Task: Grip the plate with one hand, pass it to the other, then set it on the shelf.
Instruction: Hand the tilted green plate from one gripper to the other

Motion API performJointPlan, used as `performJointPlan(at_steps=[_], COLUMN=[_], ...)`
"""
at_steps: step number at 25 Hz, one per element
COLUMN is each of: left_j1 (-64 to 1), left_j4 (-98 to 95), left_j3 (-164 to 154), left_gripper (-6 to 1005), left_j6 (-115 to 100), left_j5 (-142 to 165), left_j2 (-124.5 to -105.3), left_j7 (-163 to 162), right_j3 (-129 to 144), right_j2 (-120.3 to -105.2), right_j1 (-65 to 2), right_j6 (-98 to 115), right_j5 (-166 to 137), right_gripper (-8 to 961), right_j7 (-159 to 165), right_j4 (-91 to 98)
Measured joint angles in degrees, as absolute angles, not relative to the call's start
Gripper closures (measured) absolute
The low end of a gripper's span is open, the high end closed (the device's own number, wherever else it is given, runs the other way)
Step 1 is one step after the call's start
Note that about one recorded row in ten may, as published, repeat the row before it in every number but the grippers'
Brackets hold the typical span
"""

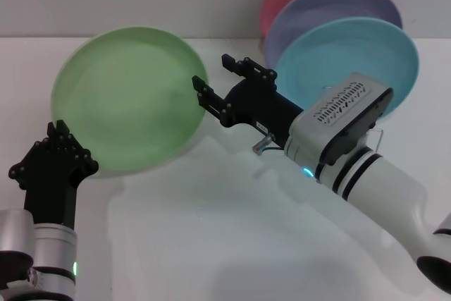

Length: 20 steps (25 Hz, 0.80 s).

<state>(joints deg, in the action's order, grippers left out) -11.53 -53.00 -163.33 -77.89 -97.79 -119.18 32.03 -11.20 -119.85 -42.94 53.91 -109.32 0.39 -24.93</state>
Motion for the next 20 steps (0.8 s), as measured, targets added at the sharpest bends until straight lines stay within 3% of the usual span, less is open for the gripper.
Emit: performJointPlan(at_steps=[14, 17, 20], left_j1=[-11.78, -11.83, -12.02], left_j4=[-53.0, -53.0, -53.0], left_j3=[-164.21, -164.26, -164.36], left_gripper=[938, 938, 938], left_j6=[-79.3, -79.38, -79.38], left_j5=[-97.73, -97.81, -98.09], left_j2=[-119.18, -119.18, -119.18], left_j7=[32.76, 32.77, 32.78], right_j3=[-11.95, -11.97, -12.03], right_j2=[-119.89, -119.89, -119.89], right_j1=[-43.33, -43.65, -43.85], right_j6=[52.99, 52.44, 51.63], right_j5=[-109.34, -109.34, -109.34], right_gripper=[396, 539, 543], right_j7=[0.21, 0.3, 0.45], right_j4=[-25.22, -25.27, -25.56])
